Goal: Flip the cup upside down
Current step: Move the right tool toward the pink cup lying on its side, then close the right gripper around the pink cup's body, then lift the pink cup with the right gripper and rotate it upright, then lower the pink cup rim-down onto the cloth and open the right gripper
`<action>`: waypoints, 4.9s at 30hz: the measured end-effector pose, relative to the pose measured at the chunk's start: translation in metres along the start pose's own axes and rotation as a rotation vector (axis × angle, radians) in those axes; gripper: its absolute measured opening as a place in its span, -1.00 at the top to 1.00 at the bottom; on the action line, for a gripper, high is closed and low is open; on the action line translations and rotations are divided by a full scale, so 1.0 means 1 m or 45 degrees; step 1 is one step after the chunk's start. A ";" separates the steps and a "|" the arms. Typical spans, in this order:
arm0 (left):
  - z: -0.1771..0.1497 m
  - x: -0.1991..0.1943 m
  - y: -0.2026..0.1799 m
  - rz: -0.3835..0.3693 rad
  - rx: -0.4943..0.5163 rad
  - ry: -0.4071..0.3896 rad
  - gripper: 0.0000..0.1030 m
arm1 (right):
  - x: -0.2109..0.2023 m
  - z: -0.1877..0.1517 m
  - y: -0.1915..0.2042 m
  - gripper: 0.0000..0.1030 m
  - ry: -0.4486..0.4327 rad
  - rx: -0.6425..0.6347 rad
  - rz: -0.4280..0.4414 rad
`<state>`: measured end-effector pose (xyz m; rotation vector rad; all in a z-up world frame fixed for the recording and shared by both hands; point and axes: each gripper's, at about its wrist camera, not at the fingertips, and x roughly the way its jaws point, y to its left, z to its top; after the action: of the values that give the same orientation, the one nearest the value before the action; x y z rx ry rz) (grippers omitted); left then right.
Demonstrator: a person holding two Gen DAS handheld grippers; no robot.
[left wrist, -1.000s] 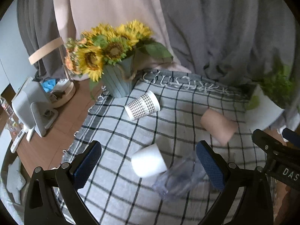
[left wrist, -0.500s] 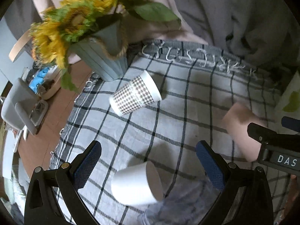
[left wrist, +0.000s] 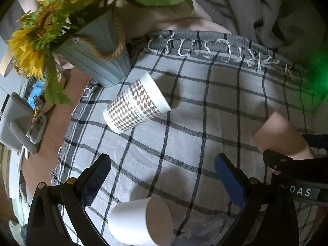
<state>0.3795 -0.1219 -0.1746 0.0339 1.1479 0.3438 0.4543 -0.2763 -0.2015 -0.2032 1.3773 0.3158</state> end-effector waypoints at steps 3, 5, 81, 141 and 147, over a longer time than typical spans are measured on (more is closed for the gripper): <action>-0.001 0.004 -0.001 0.002 -0.003 0.017 -0.99 | 0.007 0.000 -0.002 -0.75 0.021 -0.004 0.035; -0.001 0.006 -0.003 0.008 -0.001 0.020 -0.99 | 0.010 -0.001 -0.003 -0.73 0.023 -0.002 0.049; -0.193 -0.067 0.133 -0.281 0.113 0.041 -0.99 | -0.066 -0.264 0.146 -0.54 -0.241 0.530 0.113; -0.190 -0.114 -0.012 -0.538 0.224 -0.040 -0.22 | -0.110 -0.306 0.020 -0.60 -0.372 0.617 0.082; -0.209 -0.130 -0.011 -0.538 0.260 -0.150 -0.22 | -0.111 -0.314 0.020 -0.60 -0.375 0.584 0.049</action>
<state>0.1472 -0.2002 -0.1487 -0.0092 1.0390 -0.1492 0.1383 -0.3700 -0.1492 0.2423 1.1273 0.0510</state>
